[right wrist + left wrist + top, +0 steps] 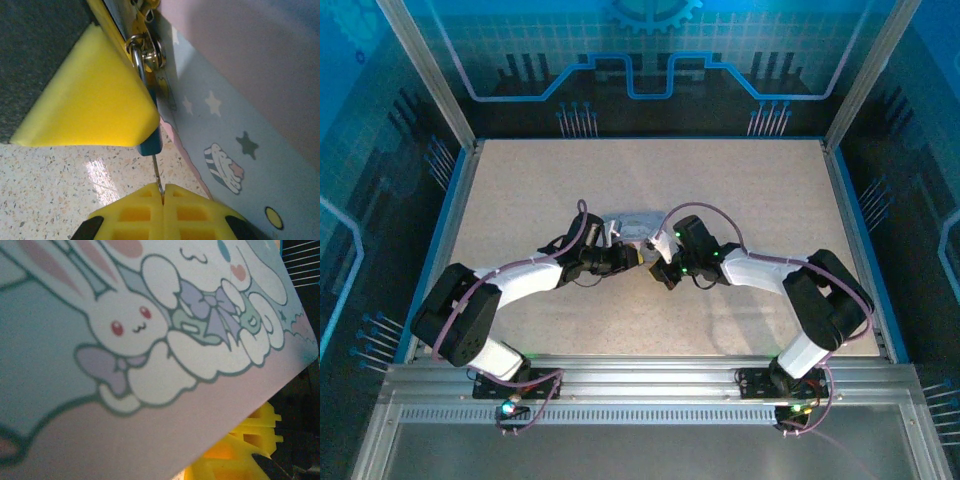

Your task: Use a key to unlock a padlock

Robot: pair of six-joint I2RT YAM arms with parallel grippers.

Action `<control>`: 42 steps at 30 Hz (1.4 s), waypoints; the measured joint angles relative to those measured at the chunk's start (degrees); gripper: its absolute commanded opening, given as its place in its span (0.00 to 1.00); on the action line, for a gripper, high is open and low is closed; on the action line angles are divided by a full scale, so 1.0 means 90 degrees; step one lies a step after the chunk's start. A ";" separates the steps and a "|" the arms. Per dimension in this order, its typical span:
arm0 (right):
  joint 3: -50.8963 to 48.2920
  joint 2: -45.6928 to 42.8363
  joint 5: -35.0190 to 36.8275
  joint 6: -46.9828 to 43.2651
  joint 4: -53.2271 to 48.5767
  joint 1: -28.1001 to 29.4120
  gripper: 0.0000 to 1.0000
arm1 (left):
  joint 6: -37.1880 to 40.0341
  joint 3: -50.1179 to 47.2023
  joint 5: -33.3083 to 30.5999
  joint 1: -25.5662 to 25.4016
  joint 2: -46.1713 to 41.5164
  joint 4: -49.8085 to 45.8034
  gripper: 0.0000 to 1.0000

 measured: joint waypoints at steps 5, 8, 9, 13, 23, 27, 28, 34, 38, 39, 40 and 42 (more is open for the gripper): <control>-0.0002 0.0000 0.0002 0.0000 0.0000 0.0000 0.00 | 0.0000 0.0000 0.0002 0.0000 0.0002 -0.0002 0.22; -0.0002 0.0002 0.0000 0.0000 0.0000 0.0000 0.00 | 0.0000 0.0000 0.0002 0.0000 0.0002 -0.0002 0.22; -0.0002 0.0000 0.0000 0.0000 0.0002 0.0000 0.00 | 0.0000 0.0000 0.0002 0.0000 0.0002 -0.0002 0.22; -0.0002 0.0000 0.0000 0.0000 0.0002 0.0000 0.00 | 0.0000 0.0000 0.0002 0.0000 0.0002 -0.0002 0.22; 0.0000 0.0000 0.0000 -0.0002 0.0002 0.0007 0.00 | 0.0000 0.0000 0.0000 0.0000 0.0002 -0.0005 0.22; -0.0002 0.0002 -0.0002 -0.0002 0.0002 0.0007 0.00 | 0.0000 0.0000 0.0002 0.0000 0.0002 -0.0005 0.22; -0.0002 0.0000 -0.0002 -0.0002 0.0005 0.0007 0.00 | 0.0000 0.0000 0.0002 0.0000 0.0002 -0.0005 0.22; -0.0005 0.0000 -0.0007 -0.0002 0.0010 0.0007 0.00 | 0.0000 0.0000 0.0002 0.0000 0.0002 -0.0005 0.22; -0.0022 0.0000 -0.0010 -0.0002 0.0032 0.0007 0.00 | 0.0000 0.0000 0.0000 0.0000 0.0002 -0.0005 0.22; -0.0024 0.0000 -0.0010 -0.0002 0.0036 0.0007 0.00 | 0.0000 0.0000 0.0002 0.0000 0.0002 -0.0005 0.22; -0.0036 0.0000 -0.0012 -0.0002 0.0058 0.0010 0.00 | 0.0000 0.0000 0.0002 0.0000 0.0002 -0.0005 0.22; -0.0058 0.0000 -0.0024 -0.0002 0.0080 0.0012 0.00 | 0.0000 0.0000 0.0002 0.0000 0.0002 -0.0005 0.22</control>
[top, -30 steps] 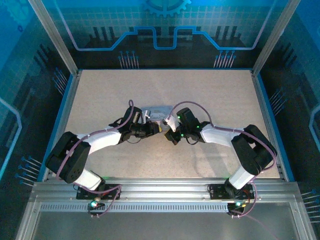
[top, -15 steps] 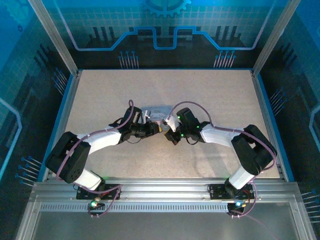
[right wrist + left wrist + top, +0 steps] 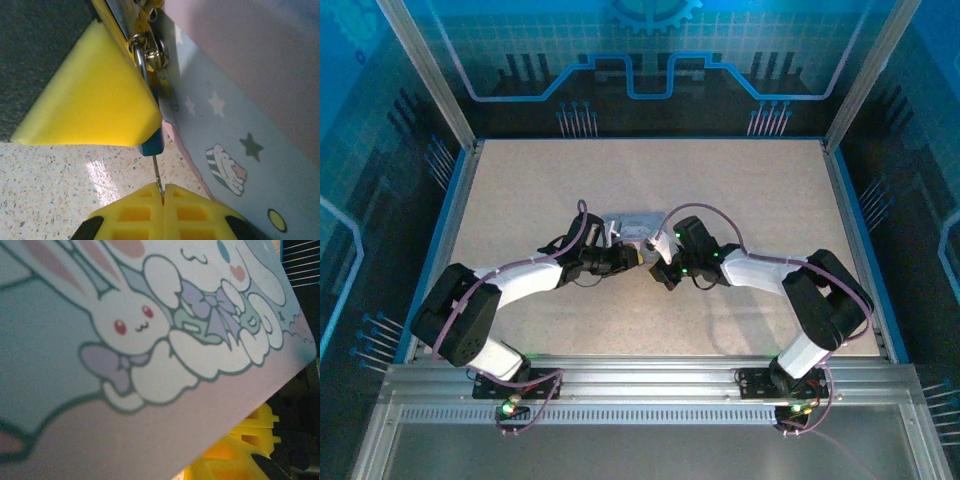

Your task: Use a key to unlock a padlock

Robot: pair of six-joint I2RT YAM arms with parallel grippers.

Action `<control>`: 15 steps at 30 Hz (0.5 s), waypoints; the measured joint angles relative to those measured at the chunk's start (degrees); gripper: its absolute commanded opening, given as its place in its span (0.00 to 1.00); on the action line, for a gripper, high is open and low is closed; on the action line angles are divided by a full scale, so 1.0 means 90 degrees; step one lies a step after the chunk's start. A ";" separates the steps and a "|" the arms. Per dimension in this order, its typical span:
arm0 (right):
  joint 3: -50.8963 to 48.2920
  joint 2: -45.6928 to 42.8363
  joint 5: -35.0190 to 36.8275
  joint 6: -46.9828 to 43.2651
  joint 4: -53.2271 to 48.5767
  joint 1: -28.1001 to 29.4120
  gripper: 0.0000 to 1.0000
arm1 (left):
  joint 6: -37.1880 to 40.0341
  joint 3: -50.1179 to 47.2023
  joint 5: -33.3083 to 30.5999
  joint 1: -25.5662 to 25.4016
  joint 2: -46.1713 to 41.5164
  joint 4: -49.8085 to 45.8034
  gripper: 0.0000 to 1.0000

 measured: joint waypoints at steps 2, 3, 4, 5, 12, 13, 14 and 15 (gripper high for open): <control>-0.0002 -0.0002 -0.0005 0.0000 0.0007 0.0000 0.00 | 0.0000 0.0000 0.0000 0.0000 0.0000 -0.0002 0.22; -0.0005 -0.0002 -0.0007 0.0000 0.0012 0.0000 0.00 | 0.0000 0.0000 0.0000 0.0000 0.0000 -0.0002 0.22; -0.0005 -0.0005 -0.0007 0.0000 0.0024 0.0000 0.00 | 0.0000 0.0000 0.0000 0.0000 0.0000 -0.0002 0.22; -0.0005 -0.0007 -0.0007 0.0000 0.0027 0.0000 0.00 | 0.0000 0.0000 0.0000 0.0000 0.0000 -0.0002 0.22; -0.0092 -0.0051 -0.0005 0.0000 0.0114 0.0000 0.00 | 0.0000 0.0000 0.0000 0.0000 0.0000 -0.0002 0.22; -0.0100 -0.0068 -0.0002 0.0000 0.0141 0.0000 0.00 | 0.0000 0.0000 0.0002 0.0000 0.0000 -0.0002 0.22; -0.0109 -0.0087 0.0000 0.0000 0.0160 0.0000 0.00 | 0.0000 0.0000 0.0002 0.0000 0.0000 -0.0002 0.22; -0.0134 -0.0121 0.0002 0.0000 0.0189 0.0000 0.00 | 0.0000 0.0000 0.0002 0.0000 0.0000 -0.0002 0.22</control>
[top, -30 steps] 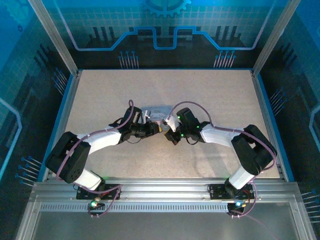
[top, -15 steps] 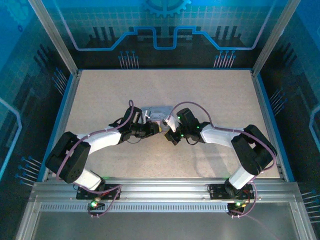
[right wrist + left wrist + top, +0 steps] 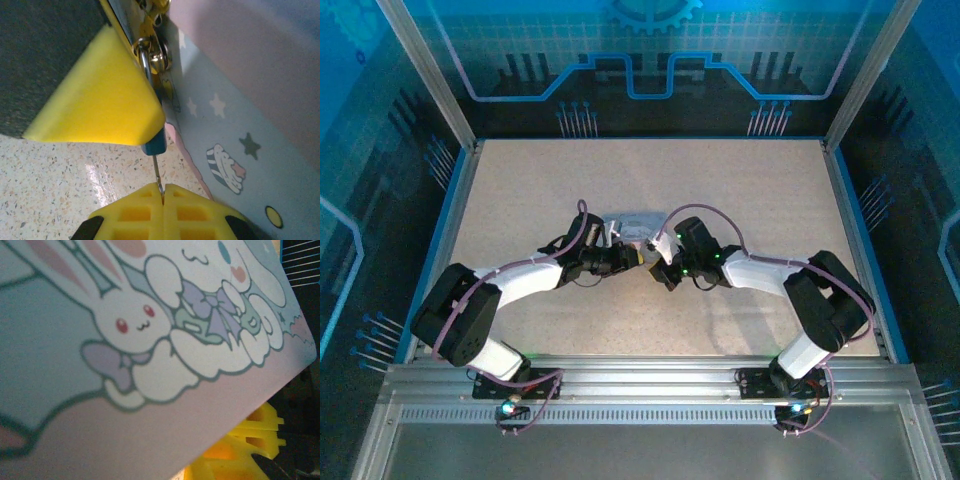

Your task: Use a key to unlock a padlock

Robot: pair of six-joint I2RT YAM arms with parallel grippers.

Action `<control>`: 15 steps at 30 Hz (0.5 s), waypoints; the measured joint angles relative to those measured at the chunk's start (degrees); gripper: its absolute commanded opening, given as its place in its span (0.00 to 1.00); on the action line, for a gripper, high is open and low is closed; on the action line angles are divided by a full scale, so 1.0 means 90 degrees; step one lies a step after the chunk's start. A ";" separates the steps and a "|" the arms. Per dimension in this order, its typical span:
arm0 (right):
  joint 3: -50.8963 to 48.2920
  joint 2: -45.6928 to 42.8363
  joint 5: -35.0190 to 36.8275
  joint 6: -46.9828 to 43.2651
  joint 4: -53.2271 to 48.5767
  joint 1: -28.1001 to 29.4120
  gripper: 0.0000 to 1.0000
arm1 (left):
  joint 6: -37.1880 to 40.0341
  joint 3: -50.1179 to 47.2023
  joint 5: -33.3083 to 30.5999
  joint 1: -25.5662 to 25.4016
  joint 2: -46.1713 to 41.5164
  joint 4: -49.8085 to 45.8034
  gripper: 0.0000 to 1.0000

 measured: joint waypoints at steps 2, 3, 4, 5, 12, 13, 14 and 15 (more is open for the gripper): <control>-0.0051 -0.0056 0.0002 0.0000 0.0017 0.0000 0.00 | 0.0000 0.0010 0.0002 0.0000 0.0000 0.0000 0.22; -0.0073 -0.0070 0.0000 0.0000 0.0041 0.0000 0.00 | 0.0000 0.0012 0.0002 0.0000 0.0000 0.0000 0.22; -0.0080 -0.0078 0.0000 0.0000 0.0051 0.0000 0.00 | 0.0000 0.0012 0.0002 0.0000 0.0000 0.0000 0.22; -0.0080 -0.0078 0.0002 -0.0002 0.0053 0.0000 0.00 | 0.0000 0.0017 0.0002 0.0000 0.0000 0.0000 0.22; -0.0080 -0.0075 0.0019 -0.0007 0.0063 0.0000 0.00 | 0.0000 0.0058 0.0000 0.0000 0.0000 -0.0053 0.22; -0.0073 -0.0073 0.0024 -0.0022 0.0056 0.0002 0.00 | 0.0000 0.0058 0.0002 0.0000 0.0000 -0.0056 0.22; -0.0063 -0.0063 0.0034 -0.0032 0.0049 0.0012 0.00 | 0.0000 0.0058 0.0000 0.0000 0.0000 -0.0058 0.22; -0.0046 -0.0039 0.0046 -0.0051 0.0044 0.0022 0.00 | 0.0000 0.0061 0.0000 0.0000 0.0000 -0.0068 0.22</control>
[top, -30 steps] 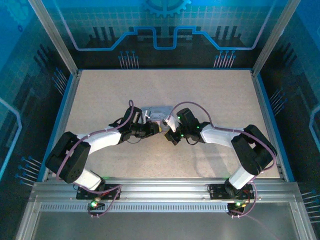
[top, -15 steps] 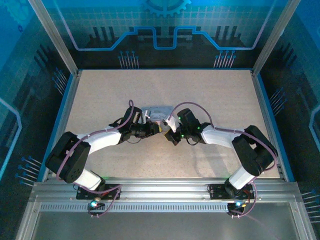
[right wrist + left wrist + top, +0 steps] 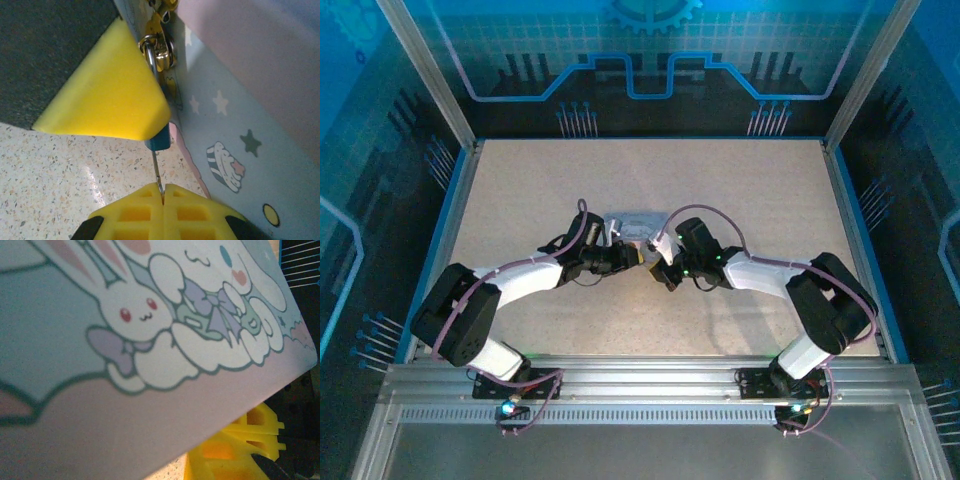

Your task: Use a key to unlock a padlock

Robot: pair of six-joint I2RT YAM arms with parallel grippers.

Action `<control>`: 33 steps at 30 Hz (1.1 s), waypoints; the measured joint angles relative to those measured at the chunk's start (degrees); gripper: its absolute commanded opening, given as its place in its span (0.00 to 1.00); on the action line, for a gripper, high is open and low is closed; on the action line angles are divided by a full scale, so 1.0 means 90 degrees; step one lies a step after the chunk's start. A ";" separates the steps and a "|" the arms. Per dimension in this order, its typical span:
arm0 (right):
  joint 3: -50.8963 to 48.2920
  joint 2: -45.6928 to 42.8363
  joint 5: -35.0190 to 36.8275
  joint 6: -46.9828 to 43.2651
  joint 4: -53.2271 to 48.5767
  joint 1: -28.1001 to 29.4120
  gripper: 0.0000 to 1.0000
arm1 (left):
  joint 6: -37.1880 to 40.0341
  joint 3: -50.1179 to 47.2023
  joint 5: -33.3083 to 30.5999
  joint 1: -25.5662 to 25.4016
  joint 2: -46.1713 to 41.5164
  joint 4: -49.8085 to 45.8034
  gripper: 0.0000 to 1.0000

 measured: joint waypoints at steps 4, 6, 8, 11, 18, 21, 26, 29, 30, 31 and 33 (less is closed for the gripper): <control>0.0049 0.0070 0.0017 -0.0019 -0.0017 0.0015 0.00 | 0.0000 0.0000 -0.0002 0.0000 0.0000 -0.0022 0.22; 0.0049 0.0073 0.0024 -0.0017 -0.0002 0.0015 0.00 | 0.0000 0.0010 -0.0002 0.0000 0.0000 -0.0024 0.22; 0.0049 0.0073 0.0024 -0.0017 0.0015 0.0015 0.00 | 0.0000 0.0022 -0.0002 0.0005 0.0000 -0.0027 0.22; 0.0049 0.0073 0.0029 -0.0012 0.0056 0.0015 0.00 | 0.0000 0.0024 -0.0002 0.0019 0.0000 -0.0024 0.22; -0.0134 0.0070 0.0095 0.0002 0.0461 0.0015 0.00 | 0.0000 0.0034 -0.0002 0.0036 0.0000 -0.0027 0.22; -0.0163 0.0070 0.0151 0.0000 0.0546 0.0015 0.00 | 0.0000 0.0034 -0.0005 0.0036 0.0000 -0.0024 0.22; -0.0175 0.0070 0.0194 -0.0019 0.0593 0.0012 0.00 | 0.0000 0.0034 -0.0017 0.0036 0.0000 -0.0022 0.22; -0.0192 0.0070 0.0187 -0.0022 0.0624 0.0007 0.00 | 0.0000 0.0034 -0.0019 0.0036 0.0000 -0.0022 0.22; -0.0192 0.0070 0.0187 -0.0022 0.0627 0.0007 0.00 | 0.0000 0.0034 -0.0019 0.0036 0.0000 -0.0022 0.22; -0.0192 0.0070 0.0180 -0.0024 0.0629 0.0007 0.00 | 0.0000 0.0034 -0.0019 0.0036 0.0000 -0.0022 0.22; -0.0192 0.0070 0.0168 -0.0034 0.0627 0.0007 0.00 | 0.0000 0.0034 -0.0019 0.0036 0.0000 -0.0022 0.22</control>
